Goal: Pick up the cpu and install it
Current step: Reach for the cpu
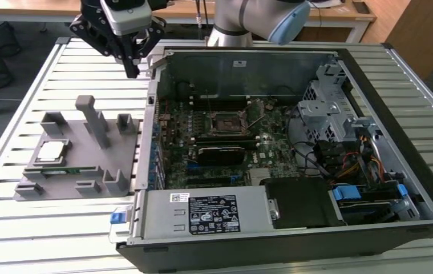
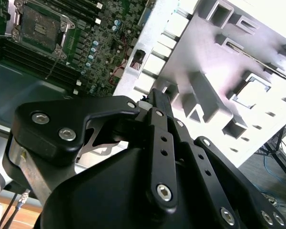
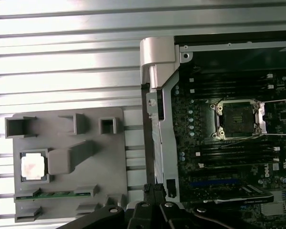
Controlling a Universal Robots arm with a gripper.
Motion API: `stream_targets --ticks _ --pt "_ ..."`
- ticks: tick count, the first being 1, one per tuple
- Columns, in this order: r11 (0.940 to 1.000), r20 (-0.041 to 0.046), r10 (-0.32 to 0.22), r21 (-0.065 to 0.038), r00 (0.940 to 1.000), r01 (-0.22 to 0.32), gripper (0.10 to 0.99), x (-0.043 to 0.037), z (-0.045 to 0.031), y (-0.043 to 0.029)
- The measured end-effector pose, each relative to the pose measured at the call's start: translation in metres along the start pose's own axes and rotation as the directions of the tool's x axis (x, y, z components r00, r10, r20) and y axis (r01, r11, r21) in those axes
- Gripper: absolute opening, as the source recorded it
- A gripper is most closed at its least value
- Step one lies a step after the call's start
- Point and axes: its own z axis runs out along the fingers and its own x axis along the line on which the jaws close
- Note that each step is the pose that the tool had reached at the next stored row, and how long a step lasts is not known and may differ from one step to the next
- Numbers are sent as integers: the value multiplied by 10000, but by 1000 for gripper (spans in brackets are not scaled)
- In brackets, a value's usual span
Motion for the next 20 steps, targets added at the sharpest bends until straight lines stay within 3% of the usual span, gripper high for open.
stream_targets --ticks 20 --pt "10000 -180 8 15 9998 -8 106 157 33 -13"
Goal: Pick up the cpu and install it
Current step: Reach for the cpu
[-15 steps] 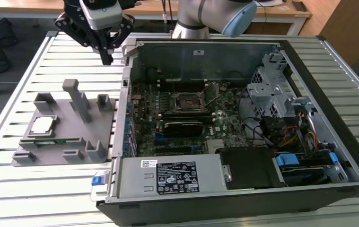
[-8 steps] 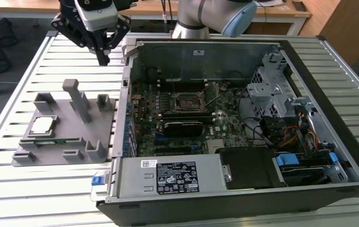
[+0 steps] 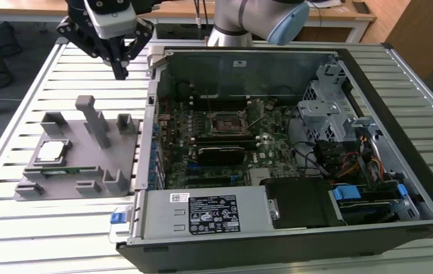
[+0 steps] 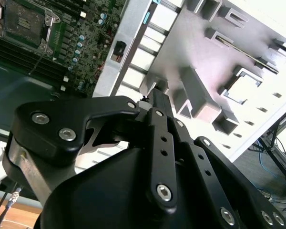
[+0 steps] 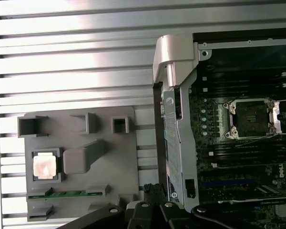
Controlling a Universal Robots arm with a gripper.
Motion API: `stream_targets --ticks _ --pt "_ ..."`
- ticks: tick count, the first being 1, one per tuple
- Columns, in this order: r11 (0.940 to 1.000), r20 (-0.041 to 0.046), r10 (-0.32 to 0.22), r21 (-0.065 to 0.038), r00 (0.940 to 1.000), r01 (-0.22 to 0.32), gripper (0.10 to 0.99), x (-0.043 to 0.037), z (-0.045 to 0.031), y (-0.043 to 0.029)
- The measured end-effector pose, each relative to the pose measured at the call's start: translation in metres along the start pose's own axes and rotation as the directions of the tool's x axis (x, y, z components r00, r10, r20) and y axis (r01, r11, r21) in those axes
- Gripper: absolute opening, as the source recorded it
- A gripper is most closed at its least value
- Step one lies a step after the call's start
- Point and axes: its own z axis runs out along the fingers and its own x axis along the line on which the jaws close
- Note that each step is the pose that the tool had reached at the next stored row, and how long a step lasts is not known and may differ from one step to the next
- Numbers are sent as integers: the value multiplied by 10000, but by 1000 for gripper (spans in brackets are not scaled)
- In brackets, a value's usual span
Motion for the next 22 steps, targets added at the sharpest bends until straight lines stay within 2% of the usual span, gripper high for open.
stream_targets --ticks 13,22 --pt "10000 -68 3 4 10000 -3 106 54 15 -5" --pt "10000 -82 4 6 10000 -4 106 118 25 -10"
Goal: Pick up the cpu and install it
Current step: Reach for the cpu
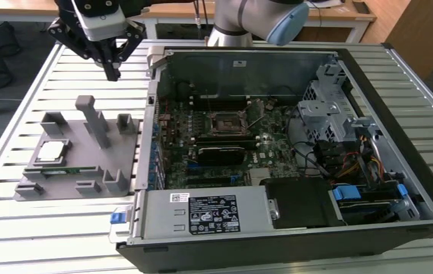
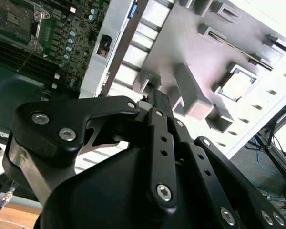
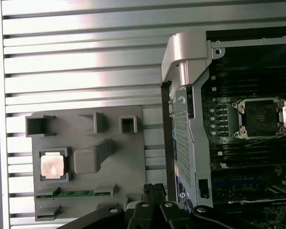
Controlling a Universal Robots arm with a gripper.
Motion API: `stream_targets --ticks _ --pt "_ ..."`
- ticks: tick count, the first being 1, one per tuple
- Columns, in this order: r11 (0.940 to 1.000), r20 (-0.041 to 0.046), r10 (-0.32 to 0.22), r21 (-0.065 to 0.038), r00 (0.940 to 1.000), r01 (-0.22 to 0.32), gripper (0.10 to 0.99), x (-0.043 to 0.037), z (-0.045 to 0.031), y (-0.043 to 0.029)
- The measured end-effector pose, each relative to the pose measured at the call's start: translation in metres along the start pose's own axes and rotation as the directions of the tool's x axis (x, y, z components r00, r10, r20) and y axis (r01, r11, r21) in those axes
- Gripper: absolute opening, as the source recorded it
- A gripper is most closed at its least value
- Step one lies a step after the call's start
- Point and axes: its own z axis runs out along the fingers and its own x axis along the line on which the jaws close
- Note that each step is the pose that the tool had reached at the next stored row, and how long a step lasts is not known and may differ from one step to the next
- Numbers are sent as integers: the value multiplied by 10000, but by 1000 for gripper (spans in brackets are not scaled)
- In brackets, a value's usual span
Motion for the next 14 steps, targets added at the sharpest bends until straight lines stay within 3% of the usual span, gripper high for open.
stream_targets --ticks 14 --pt "10000 0 -1 0 10000 1 106 210 7 -17"
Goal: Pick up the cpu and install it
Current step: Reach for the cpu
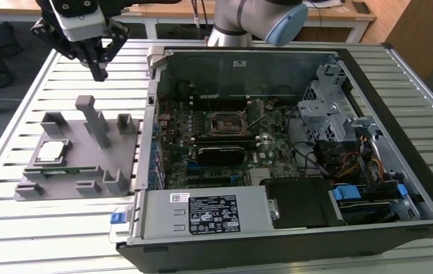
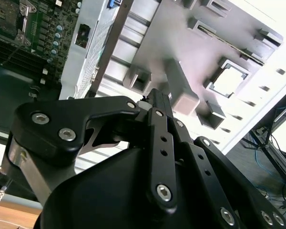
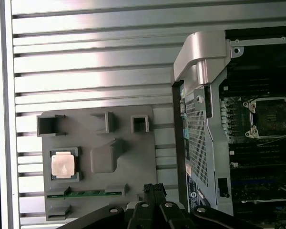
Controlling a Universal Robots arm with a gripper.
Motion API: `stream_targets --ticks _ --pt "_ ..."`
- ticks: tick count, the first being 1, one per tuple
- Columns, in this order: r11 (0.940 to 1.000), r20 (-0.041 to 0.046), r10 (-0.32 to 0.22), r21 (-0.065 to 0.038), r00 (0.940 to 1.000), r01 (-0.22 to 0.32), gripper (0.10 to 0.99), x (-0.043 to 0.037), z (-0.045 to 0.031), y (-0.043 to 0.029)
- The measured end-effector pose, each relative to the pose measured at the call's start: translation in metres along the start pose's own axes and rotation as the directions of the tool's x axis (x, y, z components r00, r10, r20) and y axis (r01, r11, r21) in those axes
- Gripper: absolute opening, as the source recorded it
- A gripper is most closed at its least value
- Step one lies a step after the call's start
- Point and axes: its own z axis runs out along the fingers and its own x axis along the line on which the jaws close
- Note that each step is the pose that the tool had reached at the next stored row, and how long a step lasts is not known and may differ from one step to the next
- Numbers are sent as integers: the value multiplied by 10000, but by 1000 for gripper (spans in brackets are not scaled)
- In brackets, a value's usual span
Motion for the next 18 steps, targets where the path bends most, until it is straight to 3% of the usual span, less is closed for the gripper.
stream_targets --ticks 10,14,18 --pt "10000 0 0 -2 10000 0 106 174 7 -14" --pt "9999 3 -1 -130 10000 1 106 289 8 -23" --pt "9999 3 -2 -143 10000 2 106 355 11 -28"
